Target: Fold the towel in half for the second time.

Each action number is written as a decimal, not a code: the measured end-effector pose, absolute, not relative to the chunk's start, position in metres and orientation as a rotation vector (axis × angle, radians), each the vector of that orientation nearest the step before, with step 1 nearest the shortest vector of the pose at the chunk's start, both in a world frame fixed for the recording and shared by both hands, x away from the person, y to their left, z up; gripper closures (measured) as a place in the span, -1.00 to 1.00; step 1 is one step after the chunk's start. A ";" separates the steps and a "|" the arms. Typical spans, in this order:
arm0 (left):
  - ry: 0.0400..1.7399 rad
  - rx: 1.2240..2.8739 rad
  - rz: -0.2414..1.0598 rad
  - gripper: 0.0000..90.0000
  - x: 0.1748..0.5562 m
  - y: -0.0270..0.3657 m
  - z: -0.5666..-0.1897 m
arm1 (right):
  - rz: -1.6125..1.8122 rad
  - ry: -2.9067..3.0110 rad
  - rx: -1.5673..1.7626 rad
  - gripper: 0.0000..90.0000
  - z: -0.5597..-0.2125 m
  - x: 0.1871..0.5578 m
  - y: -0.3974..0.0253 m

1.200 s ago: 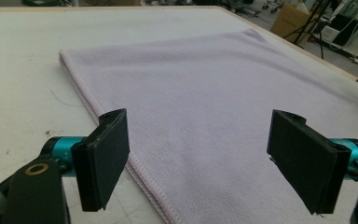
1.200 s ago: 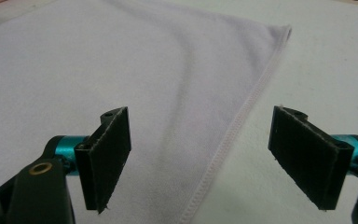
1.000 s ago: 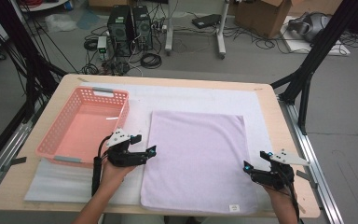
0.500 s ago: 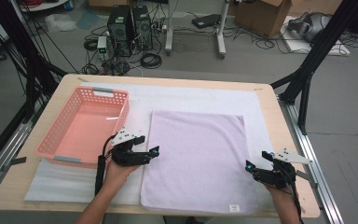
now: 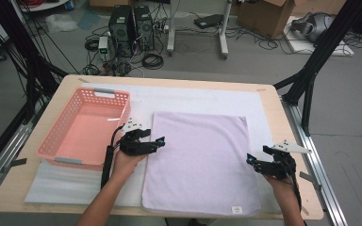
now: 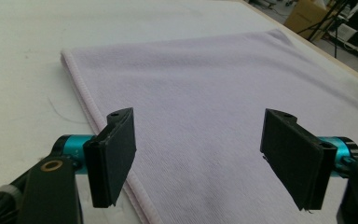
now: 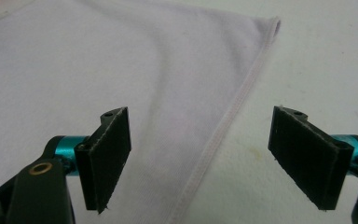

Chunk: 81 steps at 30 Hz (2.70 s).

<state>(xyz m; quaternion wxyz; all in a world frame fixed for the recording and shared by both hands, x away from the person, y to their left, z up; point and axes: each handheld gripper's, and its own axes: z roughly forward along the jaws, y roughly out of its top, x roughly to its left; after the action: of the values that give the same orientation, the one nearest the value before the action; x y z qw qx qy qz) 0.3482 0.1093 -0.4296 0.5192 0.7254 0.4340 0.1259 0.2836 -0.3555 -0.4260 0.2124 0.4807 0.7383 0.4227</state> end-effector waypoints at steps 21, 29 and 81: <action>1.234 1.828 0.325 -0.36 0.407 0.101 -0.450 | 1.053 2.066 1.493 -0.32 -0.432 0.362 -0.349; 1.239 1.847 0.401 -0.09 0.407 0.098 -0.452 | 0.932 2.053 1.543 -0.27 -0.441 0.380 -0.344; 1.063 1.766 0.276 0.88 0.313 0.122 -0.416 | 1.224 2.065 1.375 0.86 -0.413 0.281 -0.353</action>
<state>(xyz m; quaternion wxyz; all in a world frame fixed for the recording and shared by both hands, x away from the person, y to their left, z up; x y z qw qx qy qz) 0.3131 0.1222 -0.4160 0.5065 0.7322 0.4407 0.1144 0.2812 -0.3532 -0.4127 0.1865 0.4885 0.7334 0.4345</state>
